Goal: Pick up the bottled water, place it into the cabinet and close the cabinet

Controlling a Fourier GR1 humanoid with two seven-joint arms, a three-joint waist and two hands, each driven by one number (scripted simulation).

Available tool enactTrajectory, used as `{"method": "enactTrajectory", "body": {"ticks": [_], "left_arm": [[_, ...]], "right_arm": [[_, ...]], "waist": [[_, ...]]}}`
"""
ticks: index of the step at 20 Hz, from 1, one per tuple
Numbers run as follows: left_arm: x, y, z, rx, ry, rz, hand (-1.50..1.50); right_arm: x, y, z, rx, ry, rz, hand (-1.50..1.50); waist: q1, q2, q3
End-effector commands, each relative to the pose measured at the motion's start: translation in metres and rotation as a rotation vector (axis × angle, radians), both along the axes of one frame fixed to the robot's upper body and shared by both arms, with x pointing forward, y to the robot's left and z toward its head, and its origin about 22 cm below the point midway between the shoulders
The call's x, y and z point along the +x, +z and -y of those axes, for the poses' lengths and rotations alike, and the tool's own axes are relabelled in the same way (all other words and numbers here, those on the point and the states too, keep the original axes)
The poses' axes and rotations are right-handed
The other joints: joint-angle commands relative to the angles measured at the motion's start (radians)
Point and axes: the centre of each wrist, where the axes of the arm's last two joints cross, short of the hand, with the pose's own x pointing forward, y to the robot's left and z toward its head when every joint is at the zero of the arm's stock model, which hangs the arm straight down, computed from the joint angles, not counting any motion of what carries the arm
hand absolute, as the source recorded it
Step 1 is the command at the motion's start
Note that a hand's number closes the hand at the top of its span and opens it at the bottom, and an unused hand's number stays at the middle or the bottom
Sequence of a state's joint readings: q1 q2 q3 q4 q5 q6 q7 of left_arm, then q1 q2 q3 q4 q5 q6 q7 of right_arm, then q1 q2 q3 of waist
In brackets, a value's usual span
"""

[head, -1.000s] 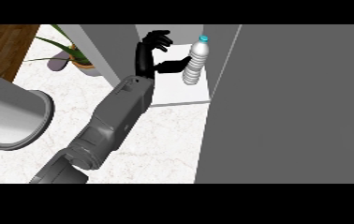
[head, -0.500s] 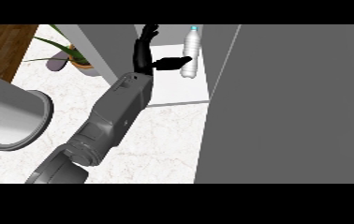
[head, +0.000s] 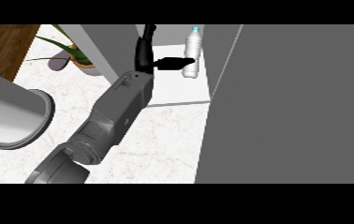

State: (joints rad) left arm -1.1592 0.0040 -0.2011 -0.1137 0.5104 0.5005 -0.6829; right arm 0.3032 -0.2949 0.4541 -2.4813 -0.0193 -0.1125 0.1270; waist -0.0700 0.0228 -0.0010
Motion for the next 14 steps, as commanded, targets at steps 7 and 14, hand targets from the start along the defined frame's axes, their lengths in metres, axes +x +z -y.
{"method": "enactTrajectory", "body": {"ticks": [7, 14], "left_arm": [[0.008, 0.034, 0.02, -0.197, -0.304, 0.084, -1.5], [-0.007, 0.02, 0.02, -0.314, -0.364, 0.052, -1.5]], "right_arm": [[-0.008, 0.012, 0.004, 0.028, -0.002, 0.018, -1.5], [-0.011, 0.019, 0.007, -0.009, -0.021, -0.017, -1.5]], "waist": [[0.013, -0.01, 0.0], [0.057, -0.029, 0.001]]}}
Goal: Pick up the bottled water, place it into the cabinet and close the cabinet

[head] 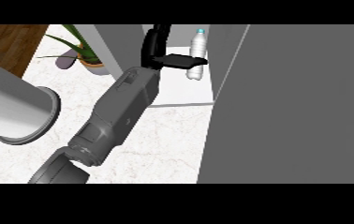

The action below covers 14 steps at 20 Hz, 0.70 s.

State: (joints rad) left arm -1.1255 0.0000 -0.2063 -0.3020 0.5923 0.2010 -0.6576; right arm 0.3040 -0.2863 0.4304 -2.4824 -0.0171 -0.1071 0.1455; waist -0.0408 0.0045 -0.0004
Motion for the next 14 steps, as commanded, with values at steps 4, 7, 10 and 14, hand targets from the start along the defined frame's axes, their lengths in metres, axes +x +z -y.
{"method": "enactTrajectory", "body": {"ticks": [4, 7, 10, 14], "left_arm": [[-0.026, -0.017, 0.005, -0.089, -0.084, -0.019, -1.5], [-0.041, -0.017, 0.007, -0.096, -0.087, -0.024, 1.5], [-0.07, -0.033, 0.004, -0.114, -0.135, -0.057, 1.5], [-0.09, -0.049, -0.035, -0.106, -0.102, -0.056, 1.5]], "right_arm": [[-0.012, 0.023, 0.005, 0.017, -0.001, 0.035, -1.5], [-0.016, 0.018, 0.003, 0.006, 0.012, -0.008, -1.5], [-0.012, 0.015, 0.003, -0.025, -0.03, 0.022, -1.5], [-0.015, 0.012, -0.002, -0.14, 0.064, 0.032, -1.5]], "waist": [[0.03, -0.011, 0.0], [0.051, -0.017, 0.001], [0.076, -0.027, 0.001], [0.06, -0.018, 0.0]]}}
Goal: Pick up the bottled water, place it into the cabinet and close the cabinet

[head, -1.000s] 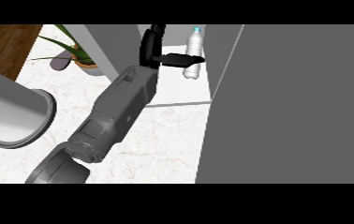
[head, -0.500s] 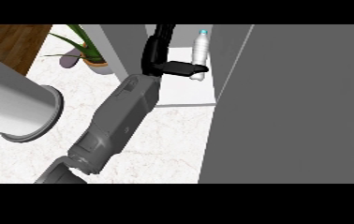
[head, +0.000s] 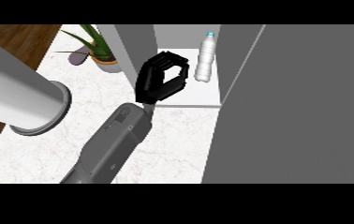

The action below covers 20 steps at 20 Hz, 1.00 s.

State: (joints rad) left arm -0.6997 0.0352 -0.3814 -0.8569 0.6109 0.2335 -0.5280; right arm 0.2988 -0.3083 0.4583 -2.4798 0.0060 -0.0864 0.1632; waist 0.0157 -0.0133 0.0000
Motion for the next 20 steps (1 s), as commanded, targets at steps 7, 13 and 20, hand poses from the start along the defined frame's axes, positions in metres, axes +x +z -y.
{"method": "enactTrajectory", "body": {"ticks": [7, 13, 20], "left_arm": [[-0.08, -0.02, -0.056, 0.017, 0.014, -0.022, 1.5], [-0.111, 0.004, -0.1, 0.019, 0.052, 0.003, 1.5], [-0.169, -0.006, -0.13, 0.005, 0.1, 0.007, 1.5]], "right_arm": [[-0.014, 0.013, -0.008, -0.187, 0.204, -0.058, 1.5], [-0.027, 0.027, -0.032, -0.057, 0.285, -0.123, 1.5], [-0.016, 0.029, -0.067, -0.095, 0.353, -0.126, 1.5]], "waist": [[0.001, 0.005, 0.0], [-0.003, 0.007, -0.001], [0.001, 0.007, -0.002]]}}
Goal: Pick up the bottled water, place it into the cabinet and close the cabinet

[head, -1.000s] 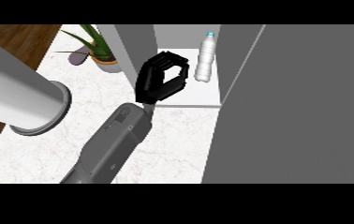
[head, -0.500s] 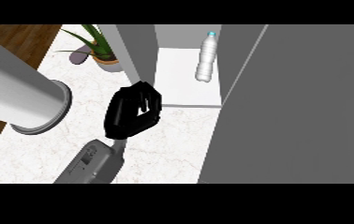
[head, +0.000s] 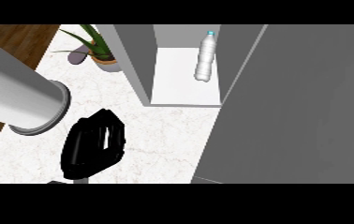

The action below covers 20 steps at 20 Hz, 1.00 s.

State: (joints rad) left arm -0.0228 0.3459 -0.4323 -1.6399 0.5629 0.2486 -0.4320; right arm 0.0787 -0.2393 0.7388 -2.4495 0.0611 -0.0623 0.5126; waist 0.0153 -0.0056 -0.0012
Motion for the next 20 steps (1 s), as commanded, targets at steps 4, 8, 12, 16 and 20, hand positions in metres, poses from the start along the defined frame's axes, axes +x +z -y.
{"method": "enactTrajectory", "body": {"ticks": [4, 8, 12, 16, 20], "left_arm": [[-0.015, 0.011, -0.027, -0.036, 0.032, 0.01, 1.5], [-0.035, 0.017, -0.041, -0.02, 0.058, 0.009, 1.5], [-0.038, -0.005, -0.067, -0.016, 0.079, 0.017, 1.5], [-0.05, 0.004, -0.073, -0.012, 0.058, 0.016, 1.5], [-0.046, 0.018, -0.105, -0.008, 0.049, 0.018, 1.5]], "right_arm": [[-0.004, 0.017, -0.063, 0.001, 0.187, 0.016, 1.5], [-0.005, 0.015, -0.079, -0.048, 0.203, 0.131, 1.5], [0.004, 0.019, -0.094, -0.04, 0.127, 0.216, 1.5], [0.026, 0.014, -0.104, -0.023, 0.004, 0.192, 1.5], [0.053, 0.025, -0.1, 0.006, -0.068, 0.12, 1.5]], "waist": [[0.006, 0.003, -0.002], [0.003, 0.0, 0.0], [0.012, 0.002, -0.004], [0.024, 0.003, -0.002], [0.038, 0.011, -0.002]]}}
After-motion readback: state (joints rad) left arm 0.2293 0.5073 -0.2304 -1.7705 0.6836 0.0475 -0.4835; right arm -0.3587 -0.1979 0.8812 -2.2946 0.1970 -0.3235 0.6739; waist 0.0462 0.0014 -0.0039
